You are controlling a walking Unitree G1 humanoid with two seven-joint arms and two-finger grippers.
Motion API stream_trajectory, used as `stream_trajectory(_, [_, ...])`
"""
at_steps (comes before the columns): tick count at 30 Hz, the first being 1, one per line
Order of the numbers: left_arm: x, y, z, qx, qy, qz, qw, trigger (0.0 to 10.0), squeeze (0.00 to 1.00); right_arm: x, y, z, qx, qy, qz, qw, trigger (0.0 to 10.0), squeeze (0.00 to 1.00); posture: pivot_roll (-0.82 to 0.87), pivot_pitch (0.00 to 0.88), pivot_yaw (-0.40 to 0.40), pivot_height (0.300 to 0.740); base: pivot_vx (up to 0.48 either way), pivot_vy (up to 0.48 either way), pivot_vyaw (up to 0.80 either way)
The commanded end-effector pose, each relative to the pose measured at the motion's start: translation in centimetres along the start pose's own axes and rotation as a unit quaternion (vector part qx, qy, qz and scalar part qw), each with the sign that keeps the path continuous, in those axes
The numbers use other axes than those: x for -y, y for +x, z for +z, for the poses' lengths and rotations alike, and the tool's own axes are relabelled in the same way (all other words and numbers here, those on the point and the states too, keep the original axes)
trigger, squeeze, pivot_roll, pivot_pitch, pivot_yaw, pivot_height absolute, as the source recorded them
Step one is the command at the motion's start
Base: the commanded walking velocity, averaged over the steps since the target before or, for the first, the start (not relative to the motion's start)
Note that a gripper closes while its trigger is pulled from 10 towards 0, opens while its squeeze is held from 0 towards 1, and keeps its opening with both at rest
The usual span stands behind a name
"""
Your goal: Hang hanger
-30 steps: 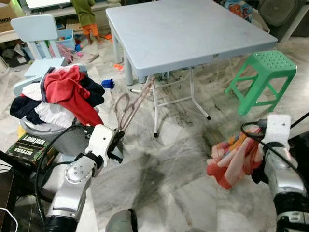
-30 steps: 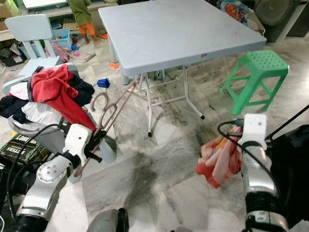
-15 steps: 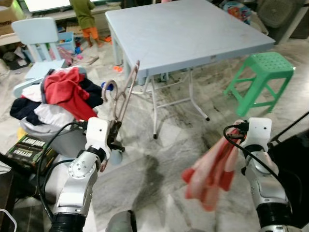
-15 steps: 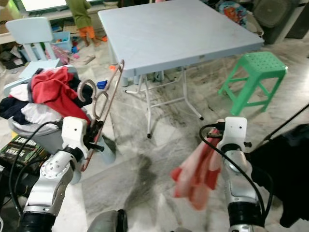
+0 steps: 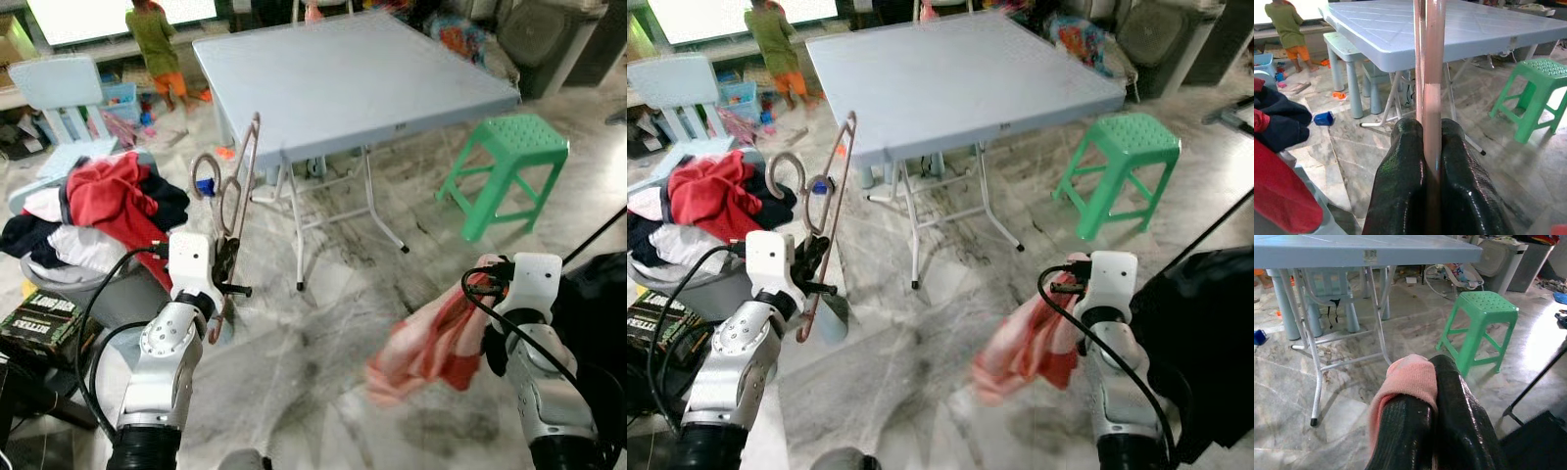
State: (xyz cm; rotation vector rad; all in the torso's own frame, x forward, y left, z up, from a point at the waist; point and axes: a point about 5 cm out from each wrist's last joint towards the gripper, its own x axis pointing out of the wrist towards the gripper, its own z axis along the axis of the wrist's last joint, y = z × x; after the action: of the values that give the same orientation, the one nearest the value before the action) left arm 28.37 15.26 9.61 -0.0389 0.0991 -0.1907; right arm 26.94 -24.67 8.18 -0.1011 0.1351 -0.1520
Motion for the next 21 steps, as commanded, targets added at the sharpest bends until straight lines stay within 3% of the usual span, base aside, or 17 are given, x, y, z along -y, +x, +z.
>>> stream_trajectory(1, [-0.3,0.1,0.4,0.006,0.003,0.008,1.0,10.0,0.0,-0.6,0.1,0.9,0.016,0.009,0.013,1.0,10.0,0.0,-0.02,0.01,0.024,0.74,0.42,0.0,0.0])
stream_trajectory(8, [0.1,0.1,0.5,0.014,0.006,0.002,1.0,10.0,0.0,-1.3,0.0,1.8,0.041,0.015,0.023,0.999,10.0,0.0,-0.02,0.01,0.022,0.74,0.419,0.0,0.0])
stream_trajectory(18, [0.6,0.2,0.9,0.027,0.002,0.003,1.0,10.0,0.0,-1.9,0.3,2.9,0.07,-0.009,0.043,0.997,10.0,0.0,-0.01,0.004,0.016,0.74,0.474,0.0,0.0])
stream_trajectory(21, [0.7,0.3,1.1,0.032,0.003,0.002,0.999,10.0,0.0,-2.0,0.4,3.3,0.08,-0.005,0.05,0.996,10.0,0.0,-0.01,0.001,0.013,0.74,0.48,0.0,0.58])
